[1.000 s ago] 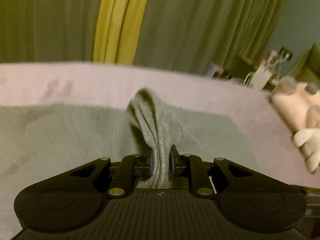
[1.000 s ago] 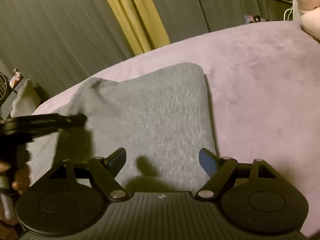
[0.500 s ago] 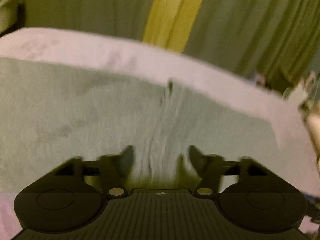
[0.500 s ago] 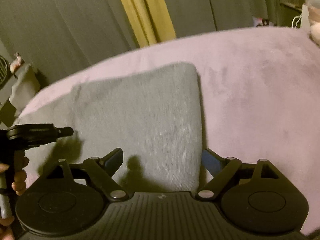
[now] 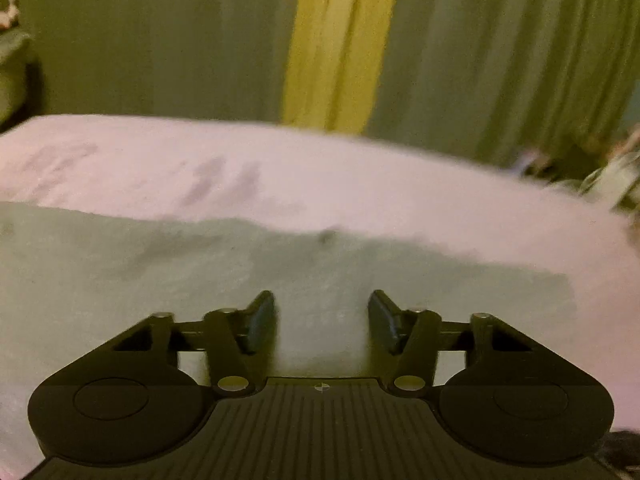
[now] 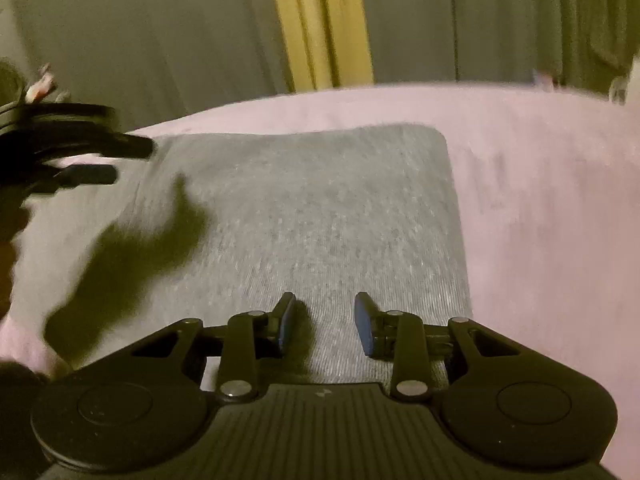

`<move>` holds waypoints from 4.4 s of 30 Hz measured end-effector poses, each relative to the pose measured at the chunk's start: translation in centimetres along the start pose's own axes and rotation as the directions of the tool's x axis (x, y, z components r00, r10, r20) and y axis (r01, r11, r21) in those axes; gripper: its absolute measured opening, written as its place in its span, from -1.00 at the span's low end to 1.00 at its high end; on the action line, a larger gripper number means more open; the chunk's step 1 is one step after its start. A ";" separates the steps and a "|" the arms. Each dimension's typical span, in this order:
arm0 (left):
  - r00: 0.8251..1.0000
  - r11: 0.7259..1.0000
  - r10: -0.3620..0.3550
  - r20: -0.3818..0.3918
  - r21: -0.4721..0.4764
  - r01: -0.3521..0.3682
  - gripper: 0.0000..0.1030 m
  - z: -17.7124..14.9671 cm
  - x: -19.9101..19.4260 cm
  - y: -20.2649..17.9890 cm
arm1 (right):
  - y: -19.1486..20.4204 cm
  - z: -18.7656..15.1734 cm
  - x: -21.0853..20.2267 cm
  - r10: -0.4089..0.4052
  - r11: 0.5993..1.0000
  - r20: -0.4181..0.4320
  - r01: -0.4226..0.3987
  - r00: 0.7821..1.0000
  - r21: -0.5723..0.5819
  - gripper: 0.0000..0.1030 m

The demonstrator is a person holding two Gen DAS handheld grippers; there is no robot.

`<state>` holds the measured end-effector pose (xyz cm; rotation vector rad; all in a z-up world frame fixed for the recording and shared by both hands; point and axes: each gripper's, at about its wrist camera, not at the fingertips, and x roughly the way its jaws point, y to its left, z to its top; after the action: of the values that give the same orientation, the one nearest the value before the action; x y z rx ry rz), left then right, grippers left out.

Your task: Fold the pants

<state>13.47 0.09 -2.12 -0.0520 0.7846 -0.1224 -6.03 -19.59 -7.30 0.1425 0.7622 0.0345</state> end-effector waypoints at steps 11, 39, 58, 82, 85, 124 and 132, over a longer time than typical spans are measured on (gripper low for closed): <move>0.976 0.955 0.192 0.105 -0.250 -0.161 0.39 -1.5 -2.5 7.2 | -1.5 -1.2 0.1 0.081 0.997 0.093 -0.080 0.992 -0.016 -0.07; 0.962 0.755 0.270 0.034 -0.628 -0.190 0.96 -9.1 -6.4 32.2 | 0.8 -1.9 0.5 0.132 0.985 0.078 -0.122 0.988 -0.124 0.91; 0.981 0.660 0.055 0.186 -0.744 0.103 0.58 -10.4 -6.5 36.7 | 1.0 -1.8 0.6 0.120 0.985 0.072 -0.110 0.990 -0.132 0.91; 0.971 0.599 0.001 0.240 -0.777 0.192 0.65 -11.5 -5.9 38.0 | 1.3 -1.2 0.7 0.101 0.989 0.049 -0.095 0.994 -0.113 0.91; 0.964 0.573 -0.005 0.266 -0.789 0.220 0.71 -10.6 -5.3 38.2 | 1.4 -1.3 0.8 0.097 0.989 0.050 -0.090 0.994 -0.120 0.91; 0.938 0.940 -0.342 0.051 0.020 0.342 0.94 -8.7 -12.9 -0.3 | -8.9 2.3 -4.5 0.280 0.830 0.133 -0.309 0.951 0.464 0.91; 0.987 0.986 0.152 -0.044 -0.065 -0.155 0.94 -8.8 -11.6 5.4 | -7.3 3.9 2.0 0.321 0.829 -0.062 -0.249 0.945 0.502 0.61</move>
<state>-0.36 6.98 -0.68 -0.0541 0.8290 0.0499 -2.08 -27.14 -6.92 0.7485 0.8781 0.1391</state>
